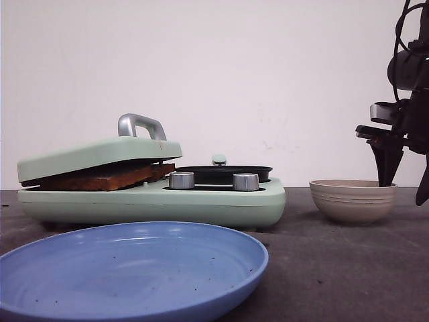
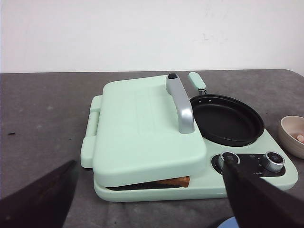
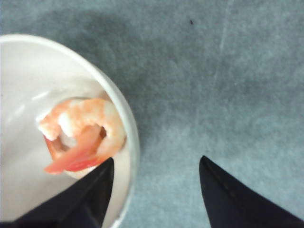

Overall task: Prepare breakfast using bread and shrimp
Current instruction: 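Lower the right gripper to the cream bowl rim and grasp it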

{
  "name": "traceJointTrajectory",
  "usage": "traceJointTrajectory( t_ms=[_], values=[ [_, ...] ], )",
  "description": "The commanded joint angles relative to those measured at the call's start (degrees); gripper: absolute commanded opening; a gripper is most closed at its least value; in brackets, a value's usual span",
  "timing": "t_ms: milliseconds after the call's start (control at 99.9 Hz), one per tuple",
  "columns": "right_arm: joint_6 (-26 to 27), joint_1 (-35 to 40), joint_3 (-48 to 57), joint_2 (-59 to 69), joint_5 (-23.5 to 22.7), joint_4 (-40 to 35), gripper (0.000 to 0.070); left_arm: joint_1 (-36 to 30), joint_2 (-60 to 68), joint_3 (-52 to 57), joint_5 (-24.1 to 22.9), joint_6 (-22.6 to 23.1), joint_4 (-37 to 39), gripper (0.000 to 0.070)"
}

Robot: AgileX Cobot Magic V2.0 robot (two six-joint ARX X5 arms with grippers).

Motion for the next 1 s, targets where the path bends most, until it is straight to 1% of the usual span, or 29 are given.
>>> traceJointTrajectory(
  t_ms=[0,70,140,190,270,380,991],
  values=[
    [-0.3,0.1,1.2,1.7,-0.5,0.2,0.0339,-0.1,0.0,0.3,0.0,0.7,0.6,0.0544],
    [-0.2,0.1,1.2,2.4,-1.2,0.2,0.0329,-0.1,0.0,0.3,0.0,0.7,0.6,0.0544],
    [-0.2,0.1,1.2,2.9,-1.2,0.0,0.0286,-0.1,0.0,0.3,0.0,0.8,0.5,0.0544],
    [-0.2,0.1,1.2,3.2,-1.1,0.0,0.0225,-0.1,0.0,0.3,0.0,1.0,0.5,0.0544],
    [-0.2,0.1,1.2,3.3,-1.1,0.0,0.0109,-0.1,0.0,0.3,0.0,1.2,0.5,0.0544],
    [-0.2,0.1,1.2,3.3,-1.0,0.3,0.0001,-0.1,0.0,0.3,0.0,1.2,0.5,0.0544],
    [-0.2,0.2,1.2,3.2,-1.7,1.7,0.0000,-0.1,0.0,0.3,0.0,1.2,0.3,0.0544]
  ],
)
